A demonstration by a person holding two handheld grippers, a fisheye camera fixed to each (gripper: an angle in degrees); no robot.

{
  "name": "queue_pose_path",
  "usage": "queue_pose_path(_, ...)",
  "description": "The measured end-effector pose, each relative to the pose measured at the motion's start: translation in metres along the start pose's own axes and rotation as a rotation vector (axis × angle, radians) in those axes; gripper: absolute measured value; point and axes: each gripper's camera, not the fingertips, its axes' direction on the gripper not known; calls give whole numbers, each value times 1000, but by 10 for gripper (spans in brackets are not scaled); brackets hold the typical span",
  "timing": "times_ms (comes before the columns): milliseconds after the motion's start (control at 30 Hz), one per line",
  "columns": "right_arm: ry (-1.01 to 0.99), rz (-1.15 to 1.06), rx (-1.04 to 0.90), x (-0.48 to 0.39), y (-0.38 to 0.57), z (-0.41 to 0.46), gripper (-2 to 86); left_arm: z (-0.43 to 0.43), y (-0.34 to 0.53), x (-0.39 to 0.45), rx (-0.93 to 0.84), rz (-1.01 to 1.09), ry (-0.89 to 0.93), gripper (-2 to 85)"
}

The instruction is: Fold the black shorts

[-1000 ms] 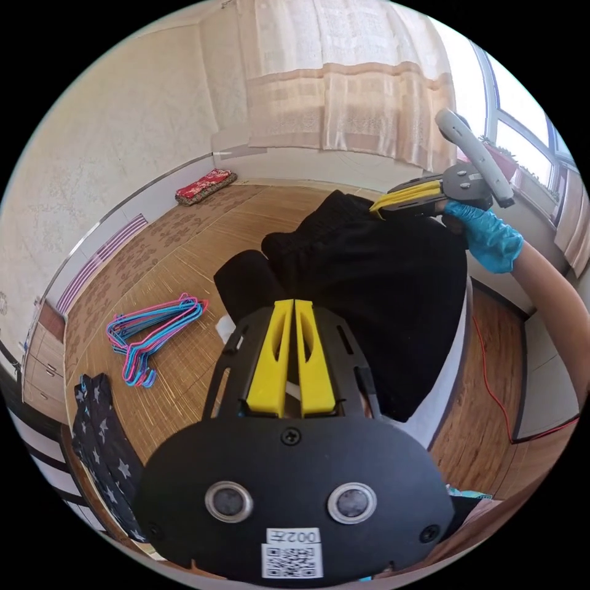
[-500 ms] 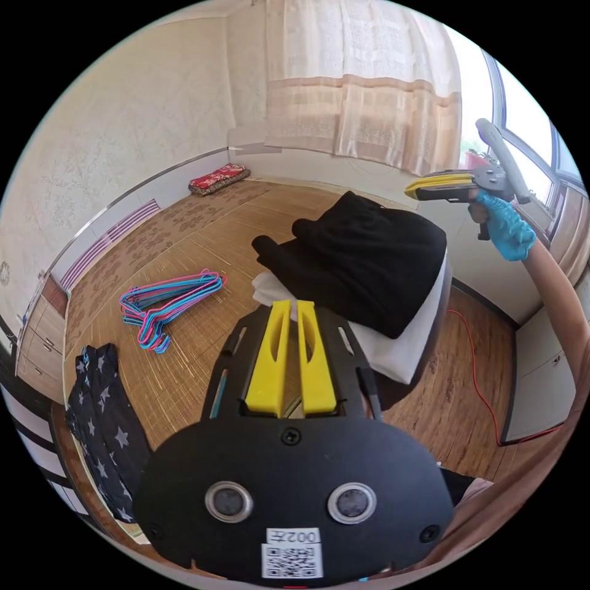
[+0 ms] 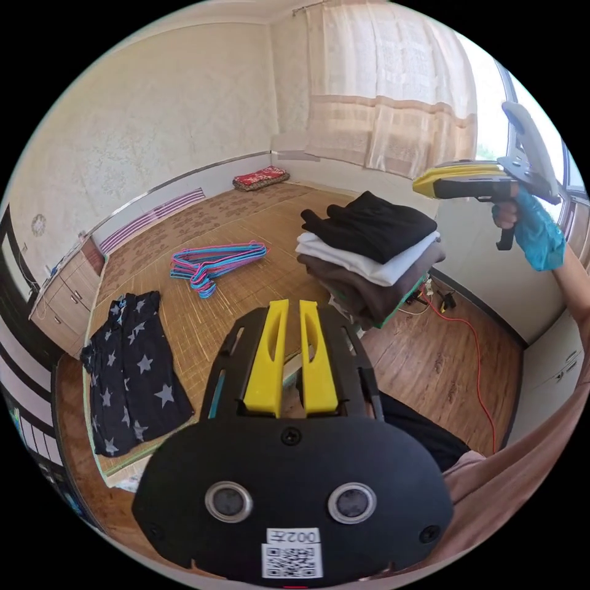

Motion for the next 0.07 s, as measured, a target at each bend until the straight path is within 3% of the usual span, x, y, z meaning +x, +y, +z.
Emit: queue_pose_path(67,8,-58,0,-34,-21,-8,-7,-16,18,-1,-1,-16,-15,-7)
